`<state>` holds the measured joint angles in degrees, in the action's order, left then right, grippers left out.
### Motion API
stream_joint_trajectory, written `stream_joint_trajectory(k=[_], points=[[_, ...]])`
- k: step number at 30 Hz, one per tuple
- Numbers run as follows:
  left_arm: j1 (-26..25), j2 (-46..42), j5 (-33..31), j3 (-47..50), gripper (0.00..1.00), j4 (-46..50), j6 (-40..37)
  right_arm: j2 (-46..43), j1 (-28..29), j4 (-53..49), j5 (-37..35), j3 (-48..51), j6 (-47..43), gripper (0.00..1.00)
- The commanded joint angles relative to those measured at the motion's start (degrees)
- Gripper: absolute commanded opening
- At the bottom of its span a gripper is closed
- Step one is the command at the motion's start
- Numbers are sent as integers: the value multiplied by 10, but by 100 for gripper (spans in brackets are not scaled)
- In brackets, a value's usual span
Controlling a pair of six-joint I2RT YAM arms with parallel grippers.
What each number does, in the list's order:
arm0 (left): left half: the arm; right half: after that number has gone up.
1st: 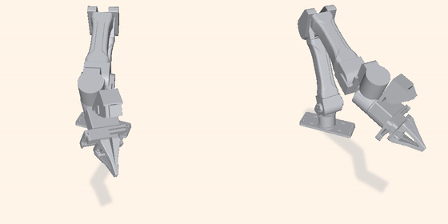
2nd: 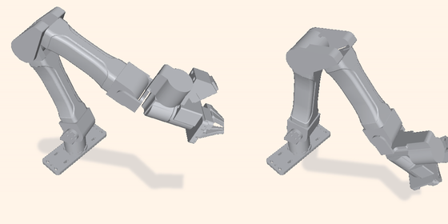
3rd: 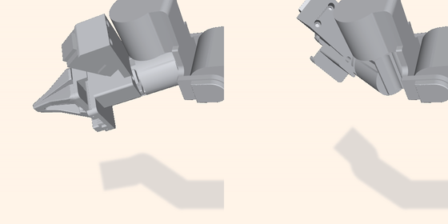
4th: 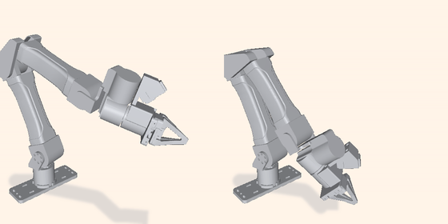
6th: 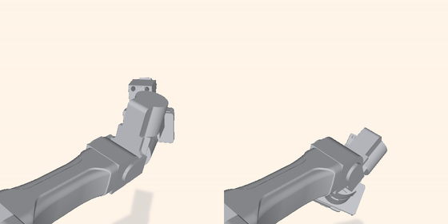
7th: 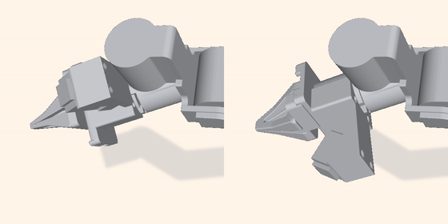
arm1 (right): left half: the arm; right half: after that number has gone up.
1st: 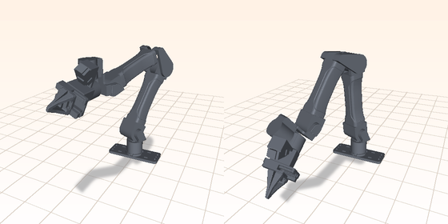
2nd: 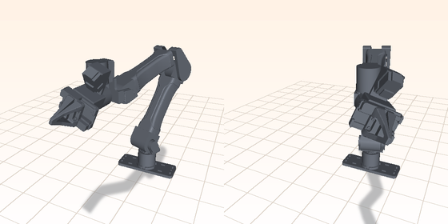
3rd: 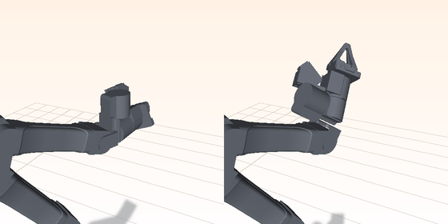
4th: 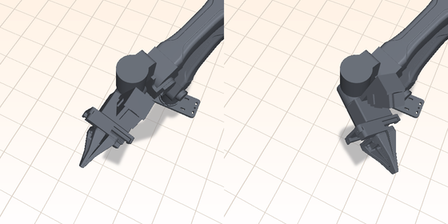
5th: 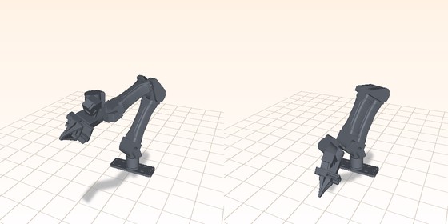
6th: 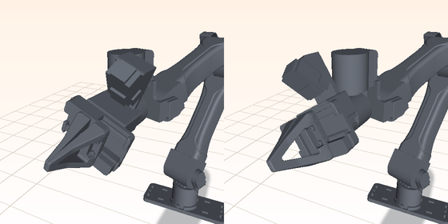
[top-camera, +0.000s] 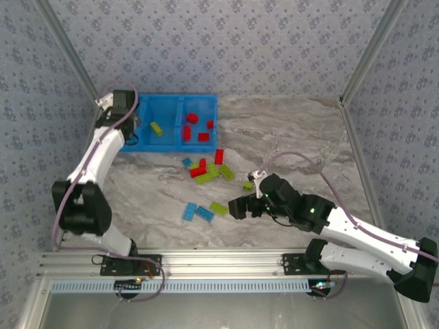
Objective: Sort the legos into containers by color
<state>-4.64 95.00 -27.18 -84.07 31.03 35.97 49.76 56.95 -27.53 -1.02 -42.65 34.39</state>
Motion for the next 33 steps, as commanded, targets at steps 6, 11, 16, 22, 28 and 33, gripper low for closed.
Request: stream_joint_trajectory(k=[6, 11, 16, 22, 28, 33], points=[[46, 148, 112, -155, 45, 41, -47, -43, 4, -50, -39, -2, 12, 100], [51, 101, 126, -141, 55, 44, -35, -39, -2, -43, -67, 9, 12, 100], [47, -24, 174, -46, 51, 53, 17, 1, -30, -37, -107, 9, 22, 100], [-65, -253, 233, 152, 47, -12, -40, 133, -143, -3, -95, -15, 22, 100], [-215, -386, 454, 248, 53, 9, -356, 294, -187, 42, -80, -64, 62, 100], [-307, -412, 497, 313, 67, 48, -565, 432, -189, 42, -73, -138, 119, 94]])
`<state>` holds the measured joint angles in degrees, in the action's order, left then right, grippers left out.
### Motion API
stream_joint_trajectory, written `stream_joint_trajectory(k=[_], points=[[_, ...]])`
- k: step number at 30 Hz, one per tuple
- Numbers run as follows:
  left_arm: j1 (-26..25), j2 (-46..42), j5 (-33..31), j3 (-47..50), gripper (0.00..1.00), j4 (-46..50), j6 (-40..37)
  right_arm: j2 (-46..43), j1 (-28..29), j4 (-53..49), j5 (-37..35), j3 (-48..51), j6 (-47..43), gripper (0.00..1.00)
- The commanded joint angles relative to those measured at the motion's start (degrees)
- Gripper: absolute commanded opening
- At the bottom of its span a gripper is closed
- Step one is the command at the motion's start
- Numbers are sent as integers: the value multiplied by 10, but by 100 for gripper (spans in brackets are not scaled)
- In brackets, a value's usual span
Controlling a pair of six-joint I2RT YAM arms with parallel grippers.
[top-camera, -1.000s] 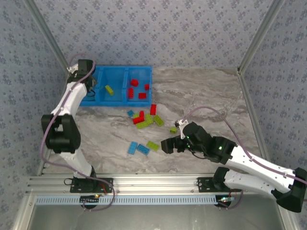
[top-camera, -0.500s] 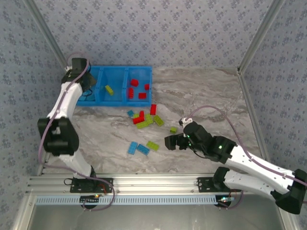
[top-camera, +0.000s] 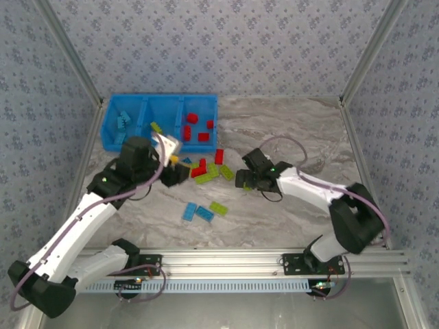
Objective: Sort the legos into containers by color
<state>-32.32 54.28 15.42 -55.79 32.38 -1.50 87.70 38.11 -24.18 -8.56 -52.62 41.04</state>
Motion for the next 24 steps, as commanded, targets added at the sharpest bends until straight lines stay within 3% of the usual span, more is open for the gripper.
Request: stream_joint_trajectory(k=[1, 3, 6, 13, 20, 24], points=[[-43, -3, 77, 42, 68, 39, -229, 71, 0, 9, -3, -47, 61, 93], [-56, 1, 83, 65, 69, 45, -287, 104, 0, 8, -21, -61, 81, 90], [-61, 2, 81, 78, 70, 54, -304, 130, 2, 21, -28, -59, 100, 82], [-63, -66, 79, 121, 95, 7, -303, 135, 25, 44, -34, -31, 132, 52], [-63, -105, 53, 140, 99, -14, -293, 48, 38, 38, -73, 2, 146, 37], [-62, -107, 33, 141, 99, -18, -286, -17, 40, 39, -79, 14, 147, 35]])
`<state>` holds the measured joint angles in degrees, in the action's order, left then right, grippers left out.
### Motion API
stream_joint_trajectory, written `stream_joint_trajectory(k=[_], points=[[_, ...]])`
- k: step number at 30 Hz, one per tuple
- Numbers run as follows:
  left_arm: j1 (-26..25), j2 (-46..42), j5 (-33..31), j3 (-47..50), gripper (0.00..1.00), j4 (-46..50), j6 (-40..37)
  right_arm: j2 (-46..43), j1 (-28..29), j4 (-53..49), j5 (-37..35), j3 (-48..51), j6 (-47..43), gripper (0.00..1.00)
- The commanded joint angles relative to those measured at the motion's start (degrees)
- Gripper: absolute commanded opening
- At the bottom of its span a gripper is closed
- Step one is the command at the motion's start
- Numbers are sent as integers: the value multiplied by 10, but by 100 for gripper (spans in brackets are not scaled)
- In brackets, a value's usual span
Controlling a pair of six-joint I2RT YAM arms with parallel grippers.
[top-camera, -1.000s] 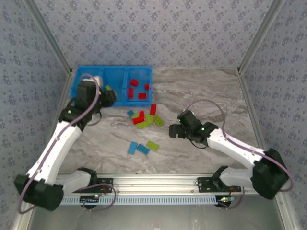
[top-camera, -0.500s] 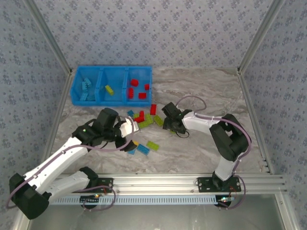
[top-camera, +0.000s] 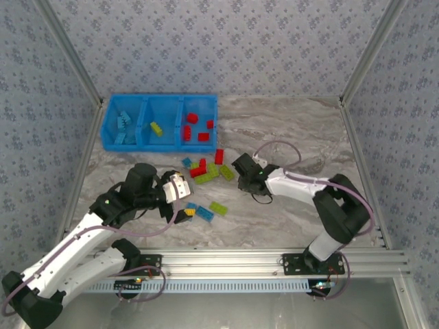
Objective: Sort the legos into containers by color
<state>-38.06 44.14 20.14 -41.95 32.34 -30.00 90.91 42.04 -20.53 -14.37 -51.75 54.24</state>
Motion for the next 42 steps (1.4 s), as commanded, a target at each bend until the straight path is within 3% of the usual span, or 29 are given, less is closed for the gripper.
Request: stream_joint_trajectory(k=[1, 4, 8, 14, 18, 27, 29, 33, 36, 42], points=[[-5, -7, -24, 0, 99, -19, 3, -65, 3, 6, -20, 7, 12, 34], [-4, -25, -69, -2, 99, -50, 56, -122, 29, 43, -24, -2, -44, 34], [35, -63, -181, 6, 99, -126, 202, -144, 96, 156, -33, -39, -188, 28], [138, -68, -230, -5, 98, -125, 242, 1, 123, 256, 0, -181, -346, 25], [158, -70, -278, -8, 98, -114, 239, 135, 111, 241, -7, -319, -417, 25], [162, -99, -347, -5, 97, -105, 224, 429, 78, 97, 35, -711, -476, 28], [162, -97, -347, -6, 97, -103, 224, 492, 73, 44, 35, -814, -477, 32], [161, -90, -351, -6, 97, -100, 232, 640, 65, -110, 41, -1088, -464, 53], [161, -89, -354, -7, 97, -100, 233, 729, 68, -207, 39, -1295, -472, 55], [162, -80, -353, -7, 97, -99, 233, 683, 91, -316, 1, -1302, -532, 55]])
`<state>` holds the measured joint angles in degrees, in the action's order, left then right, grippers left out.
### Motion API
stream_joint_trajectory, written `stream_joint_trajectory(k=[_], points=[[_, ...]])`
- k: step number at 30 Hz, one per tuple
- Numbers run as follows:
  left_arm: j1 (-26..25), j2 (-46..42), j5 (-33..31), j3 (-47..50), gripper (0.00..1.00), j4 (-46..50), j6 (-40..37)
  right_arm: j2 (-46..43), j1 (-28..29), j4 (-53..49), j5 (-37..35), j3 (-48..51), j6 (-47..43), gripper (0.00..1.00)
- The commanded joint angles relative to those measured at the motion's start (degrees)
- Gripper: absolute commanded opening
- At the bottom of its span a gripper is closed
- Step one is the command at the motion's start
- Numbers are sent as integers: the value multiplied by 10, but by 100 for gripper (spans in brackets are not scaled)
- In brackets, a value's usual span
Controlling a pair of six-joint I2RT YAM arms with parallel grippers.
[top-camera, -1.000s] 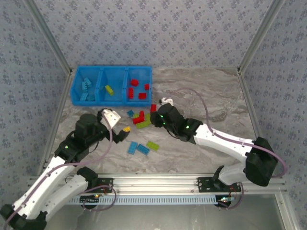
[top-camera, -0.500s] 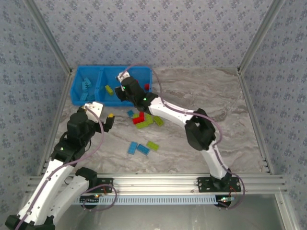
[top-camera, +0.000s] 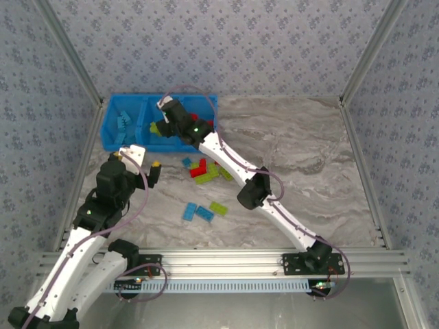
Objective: Sort the legos into containers by color
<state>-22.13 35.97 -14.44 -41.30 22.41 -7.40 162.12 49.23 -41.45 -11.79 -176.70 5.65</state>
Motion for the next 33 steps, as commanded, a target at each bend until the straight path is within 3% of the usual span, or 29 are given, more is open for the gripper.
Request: stream_joint_trajectory(k=[1, 9, 14, 17, 23, 33], points=[[2, 4, -6, -12, 97, 0, 7, -42, 25, -131, -40, -52, -61, 57], [2, 29, -6, -20, 98, 8, 12, -155, 41, -388, -45, -53, -157, 73], [1, 92, 29, -62, 99, 66, 70, -303, 33, -469, -29, 146, -146, 78], [-26, 132, 62, -108, 99, 116, 134, -408, 33, -447, -33, 305, -142, 80], [-115, 161, 83, -112, 97, 158, 249, -651, 32, -341, -42, 633, -111, 100], [-284, 194, 66, 15, 85, 198, 391, -1005, 34, -128, 97, 1008, 29, 100]])
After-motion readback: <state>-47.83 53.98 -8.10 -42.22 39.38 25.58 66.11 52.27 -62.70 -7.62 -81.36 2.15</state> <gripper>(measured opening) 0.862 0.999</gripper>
